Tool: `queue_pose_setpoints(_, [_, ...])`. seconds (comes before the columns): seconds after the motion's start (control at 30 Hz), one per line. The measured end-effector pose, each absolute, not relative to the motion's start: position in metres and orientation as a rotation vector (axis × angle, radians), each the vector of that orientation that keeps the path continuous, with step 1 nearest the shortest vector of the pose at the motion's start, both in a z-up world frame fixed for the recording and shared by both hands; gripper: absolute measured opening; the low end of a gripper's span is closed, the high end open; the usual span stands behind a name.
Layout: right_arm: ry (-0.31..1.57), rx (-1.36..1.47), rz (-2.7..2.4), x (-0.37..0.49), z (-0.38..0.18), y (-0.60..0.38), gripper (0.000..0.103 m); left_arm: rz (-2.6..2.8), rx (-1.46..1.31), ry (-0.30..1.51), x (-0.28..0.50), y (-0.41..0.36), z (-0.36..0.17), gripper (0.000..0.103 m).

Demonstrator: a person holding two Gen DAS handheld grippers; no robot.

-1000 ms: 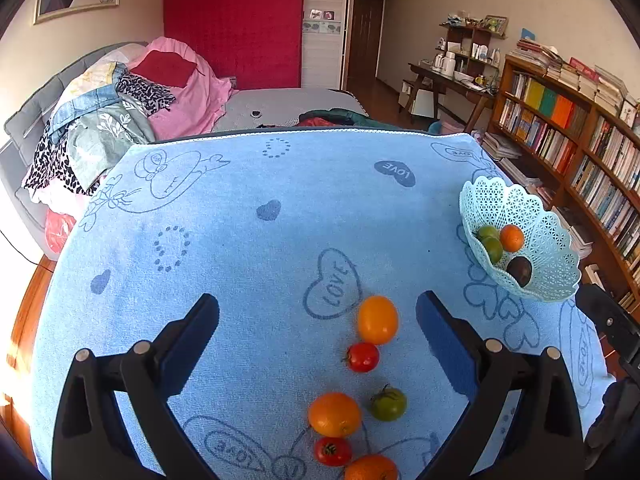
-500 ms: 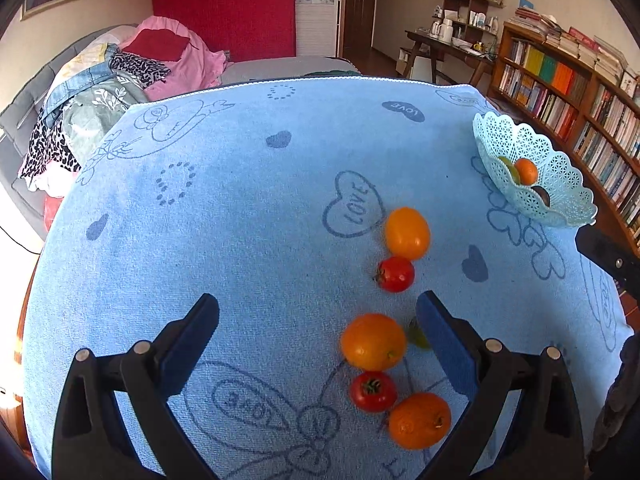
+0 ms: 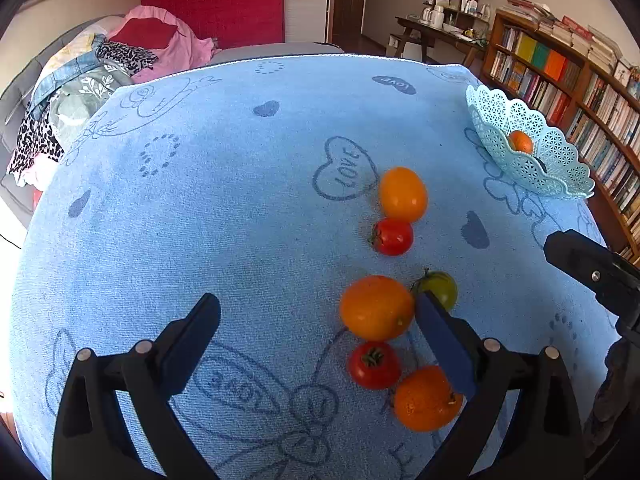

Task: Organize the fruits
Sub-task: 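Close the left gripper on the large orange tomato, then lower the right gripper onto the green tomato and close it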

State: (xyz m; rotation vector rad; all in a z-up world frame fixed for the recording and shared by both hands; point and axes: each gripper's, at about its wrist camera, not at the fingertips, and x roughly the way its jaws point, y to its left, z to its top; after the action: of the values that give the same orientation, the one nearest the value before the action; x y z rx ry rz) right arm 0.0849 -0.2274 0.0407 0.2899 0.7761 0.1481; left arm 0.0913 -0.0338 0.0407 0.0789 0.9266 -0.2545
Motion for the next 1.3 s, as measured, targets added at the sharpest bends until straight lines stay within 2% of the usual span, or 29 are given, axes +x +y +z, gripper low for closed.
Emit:
queue_pose_setpoints(0.33, [0.786,0.284,0.154,0.084,0.038,-0.225,0.074,-0.336,0.095,0.954,0.086,-0.051,0.035,0.072])
queue_pose_setpoints(0.47, [0.789,0.284,0.154,0.084,0.037,-0.225,0.074,-0.365,0.079,0.977,0.085,-0.054,0.030,0.058])
queue_pose_setpoints(0.67, [0.797,0.280,0.157,0.084,0.035,-0.223,0.074,-0.419,0.033,1.005,0.085,-0.052,0.027,0.042])
queue_pose_setpoints(1.3, [0.861,0.207,0.228,0.088,0.015,-0.179,0.074,-0.185,0.033,0.858,0.095,-0.011,0.048,0.042])
